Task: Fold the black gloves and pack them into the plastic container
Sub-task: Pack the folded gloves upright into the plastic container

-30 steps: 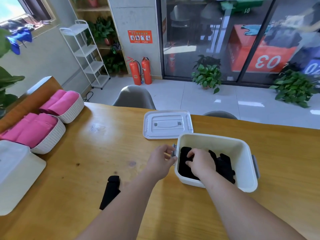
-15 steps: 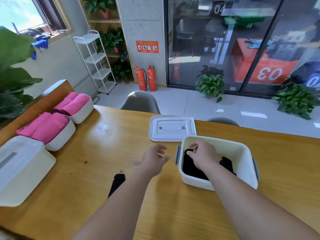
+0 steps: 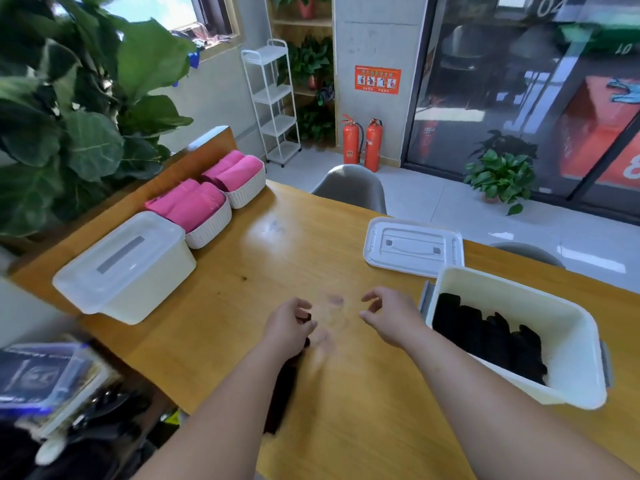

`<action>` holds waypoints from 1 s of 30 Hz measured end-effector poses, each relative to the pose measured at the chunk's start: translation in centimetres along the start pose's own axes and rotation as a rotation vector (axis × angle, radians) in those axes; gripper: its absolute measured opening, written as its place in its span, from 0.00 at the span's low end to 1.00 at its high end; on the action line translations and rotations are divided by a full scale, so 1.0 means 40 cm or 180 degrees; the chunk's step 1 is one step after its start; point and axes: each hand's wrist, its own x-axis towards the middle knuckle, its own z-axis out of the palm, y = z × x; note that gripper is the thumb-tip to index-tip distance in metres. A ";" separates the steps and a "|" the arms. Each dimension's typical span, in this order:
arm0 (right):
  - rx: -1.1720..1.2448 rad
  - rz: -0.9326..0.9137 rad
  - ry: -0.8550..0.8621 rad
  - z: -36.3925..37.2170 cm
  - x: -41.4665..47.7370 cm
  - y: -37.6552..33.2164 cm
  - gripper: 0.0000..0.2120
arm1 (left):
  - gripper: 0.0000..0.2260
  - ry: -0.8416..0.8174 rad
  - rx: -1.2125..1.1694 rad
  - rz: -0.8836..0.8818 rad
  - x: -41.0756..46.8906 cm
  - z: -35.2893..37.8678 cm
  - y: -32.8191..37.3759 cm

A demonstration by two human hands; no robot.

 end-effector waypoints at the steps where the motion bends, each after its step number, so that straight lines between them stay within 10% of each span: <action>1: -0.0090 0.0004 -0.0122 0.025 0.001 -0.007 0.13 | 0.12 0.0010 0.0016 -0.0078 -0.003 -0.010 -0.028; 15: -0.0815 -0.0045 -0.1655 0.247 0.036 -0.063 0.25 | 0.24 -0.0204 0.0392 -0.0599 0.038 -0.026 -0.196; 30: -0.0598 0.0226 -0.1316 0.226 0.035 -0.047 0.23 | 0.14 -0.0582 0.0383 -0.0655 0.064 0.013 -0.137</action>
